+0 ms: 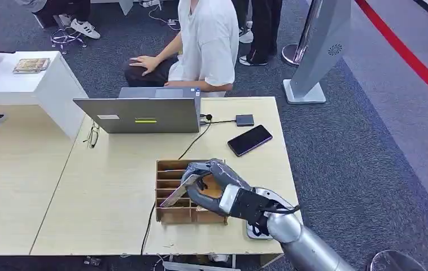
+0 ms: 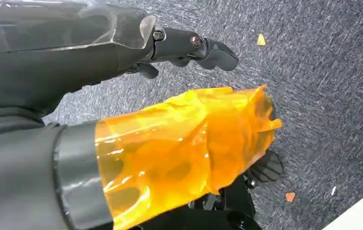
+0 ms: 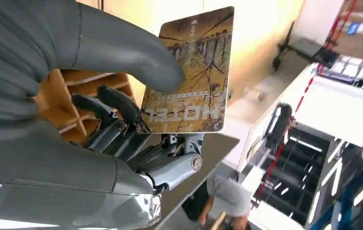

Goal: Pass the card to the sensor for recognition and then transmit it.

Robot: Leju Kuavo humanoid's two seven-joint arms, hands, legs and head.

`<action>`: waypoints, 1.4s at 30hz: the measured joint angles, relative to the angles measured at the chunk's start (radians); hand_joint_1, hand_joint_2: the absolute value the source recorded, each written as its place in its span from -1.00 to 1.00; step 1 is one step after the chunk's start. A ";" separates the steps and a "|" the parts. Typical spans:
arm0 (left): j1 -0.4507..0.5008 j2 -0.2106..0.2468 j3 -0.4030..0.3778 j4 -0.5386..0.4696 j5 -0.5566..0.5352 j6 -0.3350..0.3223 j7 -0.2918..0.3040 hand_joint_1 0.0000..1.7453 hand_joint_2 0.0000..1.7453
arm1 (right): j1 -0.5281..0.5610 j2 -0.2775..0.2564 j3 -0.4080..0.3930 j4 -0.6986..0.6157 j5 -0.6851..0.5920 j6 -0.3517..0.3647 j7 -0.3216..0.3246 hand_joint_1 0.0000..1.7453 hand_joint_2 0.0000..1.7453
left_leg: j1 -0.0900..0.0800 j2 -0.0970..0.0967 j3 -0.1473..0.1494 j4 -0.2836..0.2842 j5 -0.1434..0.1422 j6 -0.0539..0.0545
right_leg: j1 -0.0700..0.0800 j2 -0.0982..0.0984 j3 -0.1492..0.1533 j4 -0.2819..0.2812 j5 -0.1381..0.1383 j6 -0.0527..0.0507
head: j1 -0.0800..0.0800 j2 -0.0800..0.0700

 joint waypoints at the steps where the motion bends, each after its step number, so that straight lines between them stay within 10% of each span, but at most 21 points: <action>1: 0.000 0.000 0.007 0.000 0.000 -0.001 0.000 -1.00 -1.00 | 0.004 -0.005 -0.003 0.000 -0.029 0.023 -0.004 1.00 1.00 | 0.000 0.000 0.000 0.000 0.000 0.000 | 0.000 0.000 0.000 0.000 0.000 0.000 | 0.000 0.000; 23: -0.002 0.000 0.103 0.000 0.000 0.002 -0.014 -1.00 -1.00 | 0.099 -0.078 -0.022 0.015 -0.503 0.377 0.016 1.00 1.00 | 0.000 0.000 0.000 0.000 0.000 0.000 | 0.000 0.000 0.000 0.000 0.000 0.000 | 0.000 0.000; 42: -0.002 0.000 0.156 0.000 0.000 0.023 -0.017 -1.00 -1.00 | 0.136 -0.235 -0.021 0.056 -0.361 0.261 0.045 1.00 1.00 | 0.000 0.000 0.000 0.000 -0.001 0.001 | 0.000 0.000 0.000 0.000 0.000 0.000 | 0.000 0.000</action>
